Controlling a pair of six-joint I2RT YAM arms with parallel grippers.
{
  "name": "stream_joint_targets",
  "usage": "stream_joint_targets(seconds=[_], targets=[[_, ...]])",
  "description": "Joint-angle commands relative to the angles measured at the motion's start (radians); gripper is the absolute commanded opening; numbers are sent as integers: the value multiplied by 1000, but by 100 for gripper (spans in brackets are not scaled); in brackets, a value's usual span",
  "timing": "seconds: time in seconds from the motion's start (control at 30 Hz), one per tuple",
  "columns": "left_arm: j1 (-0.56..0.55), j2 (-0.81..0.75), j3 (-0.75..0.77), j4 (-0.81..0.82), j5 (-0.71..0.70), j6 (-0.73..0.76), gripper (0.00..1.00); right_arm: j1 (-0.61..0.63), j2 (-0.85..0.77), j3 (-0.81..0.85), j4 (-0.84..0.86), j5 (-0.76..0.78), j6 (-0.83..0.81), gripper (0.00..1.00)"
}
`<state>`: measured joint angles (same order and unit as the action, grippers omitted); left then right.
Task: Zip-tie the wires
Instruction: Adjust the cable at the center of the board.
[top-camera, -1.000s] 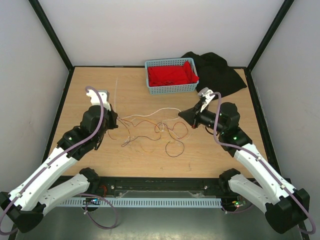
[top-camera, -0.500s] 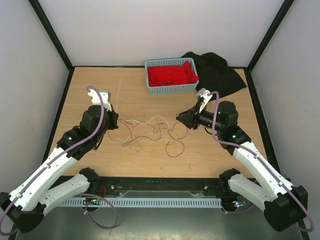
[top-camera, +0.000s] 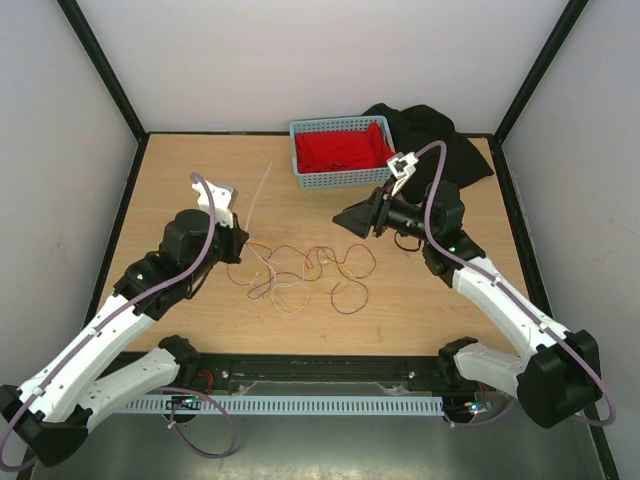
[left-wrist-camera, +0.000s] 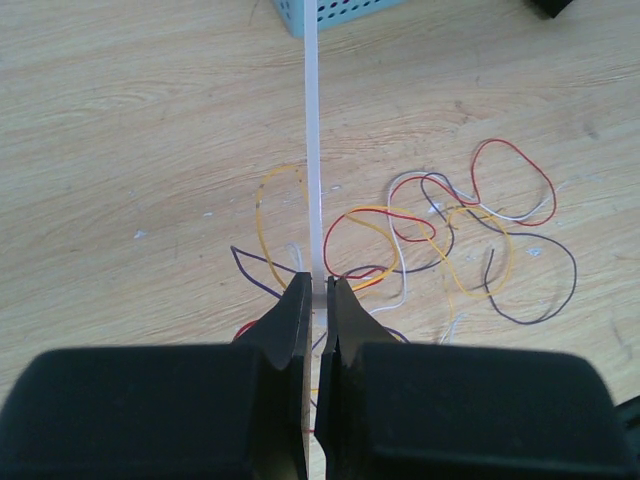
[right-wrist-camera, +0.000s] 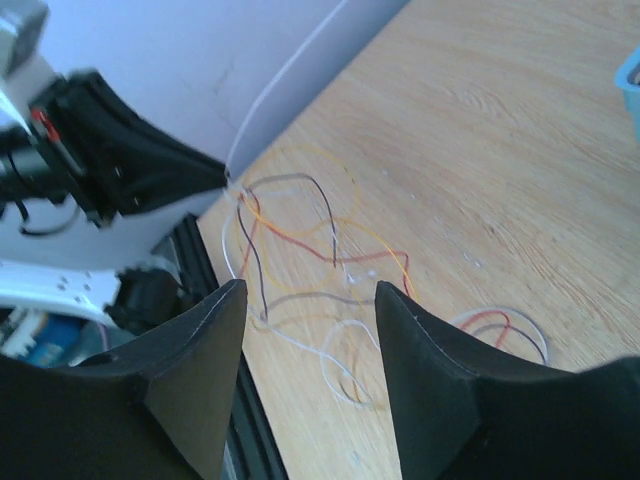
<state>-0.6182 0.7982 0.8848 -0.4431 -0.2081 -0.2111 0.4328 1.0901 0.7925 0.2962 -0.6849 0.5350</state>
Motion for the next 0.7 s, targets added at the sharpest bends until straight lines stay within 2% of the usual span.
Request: stream_joint_targets(seconds=[0.0, 0.27, 0.37, 0.67], targets=[[6, -9, 0, 59, 58, 23, 0, 31, 30, 16, 219, 78, 255, 66], [7, -15, -6, 74, 86, 21, 0, 180, 189, 90, 323, 141, 311, 69], [8, -21, -6, 78, 94, 20, 0, 207, 228, 109, 324, 146, 283, 65], [8, -14, 3, 82, 110, 9, 0, 258, 325, 118, 363, 29, 222, 56]])
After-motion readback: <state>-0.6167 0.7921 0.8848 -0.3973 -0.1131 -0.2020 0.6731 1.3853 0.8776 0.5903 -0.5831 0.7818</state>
